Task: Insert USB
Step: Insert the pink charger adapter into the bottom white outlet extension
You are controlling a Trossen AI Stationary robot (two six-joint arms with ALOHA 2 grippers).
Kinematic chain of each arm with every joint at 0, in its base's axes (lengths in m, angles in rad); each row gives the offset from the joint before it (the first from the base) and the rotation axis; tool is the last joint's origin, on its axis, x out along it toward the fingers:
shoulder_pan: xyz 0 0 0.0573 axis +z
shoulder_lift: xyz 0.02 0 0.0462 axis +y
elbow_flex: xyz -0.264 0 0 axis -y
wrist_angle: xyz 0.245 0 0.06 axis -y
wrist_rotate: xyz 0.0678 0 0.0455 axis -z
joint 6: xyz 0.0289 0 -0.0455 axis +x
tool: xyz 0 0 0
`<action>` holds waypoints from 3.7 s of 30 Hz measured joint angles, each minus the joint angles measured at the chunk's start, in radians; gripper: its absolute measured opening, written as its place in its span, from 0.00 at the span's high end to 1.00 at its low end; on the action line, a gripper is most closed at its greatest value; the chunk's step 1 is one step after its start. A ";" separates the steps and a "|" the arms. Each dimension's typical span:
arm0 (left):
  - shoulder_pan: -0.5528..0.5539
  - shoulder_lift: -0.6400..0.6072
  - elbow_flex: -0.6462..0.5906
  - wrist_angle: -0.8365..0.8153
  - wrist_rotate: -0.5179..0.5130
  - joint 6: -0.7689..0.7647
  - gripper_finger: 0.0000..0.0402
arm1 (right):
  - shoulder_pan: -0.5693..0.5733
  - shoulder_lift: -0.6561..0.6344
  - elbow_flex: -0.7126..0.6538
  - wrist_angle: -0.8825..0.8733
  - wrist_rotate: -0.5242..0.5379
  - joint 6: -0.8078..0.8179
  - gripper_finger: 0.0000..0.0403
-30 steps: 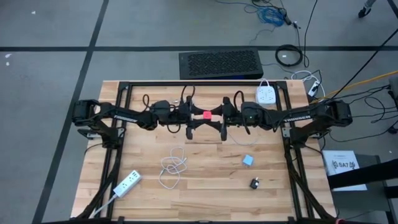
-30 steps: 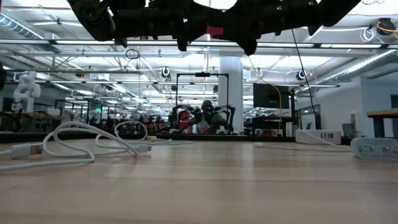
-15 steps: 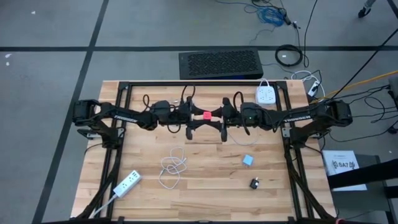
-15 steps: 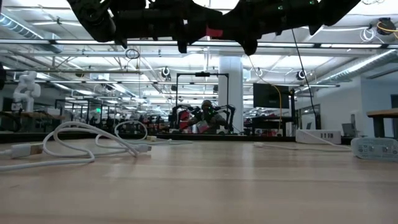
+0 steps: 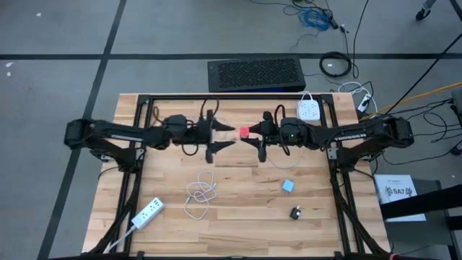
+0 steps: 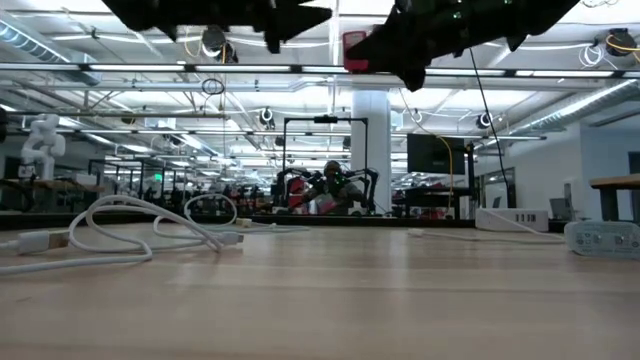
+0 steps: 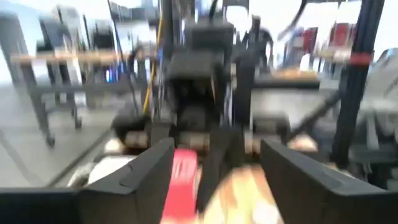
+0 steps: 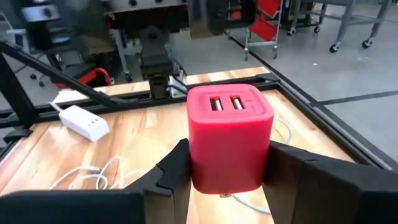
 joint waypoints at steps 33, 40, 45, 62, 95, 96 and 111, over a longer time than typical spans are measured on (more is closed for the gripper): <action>-0.701 0.136 0.121 -1.621 0.201 -0.942 1.00 | 0.050 -0.110 0.000 -0.265 -0.018 -0.044 0.69; -0.780 0.239 0.129 -1.610 0.226 -1.031 1.00 | 0.062 -0.109 0.000 -0.265 -0.016 -0.035 0.69; -0.787 0.296 0.134 -1.595 0.210 -1.030 1.00 | 0.079 -0.109 0.000 -0.265 -0.016 -0.034 0.69; -0.478 0.315 0.129 -1.243 -0.315 -0.668 1.00 | 0.087 -0.109 -0.001 -0.297 -0.015 -0.021 0.69; -0.131 0.135 0.116 -0.574 -0.312 -0.165 1.00 | 0.089 -0.100 0.000 -0.305 -0.026 -0.007 0.69; -0.136 0.121 0.088 -0.518 -0.312 -0.169 1.00 | 0.089 -0.094 0.000 -0.284 -0.040 -0.008 0.69; -0.170 0.064 -0.352 0.533 -0.245 -0.225 0.92 | 0.086 0.106 0.001 0.097 -0.165 -0.002 0.69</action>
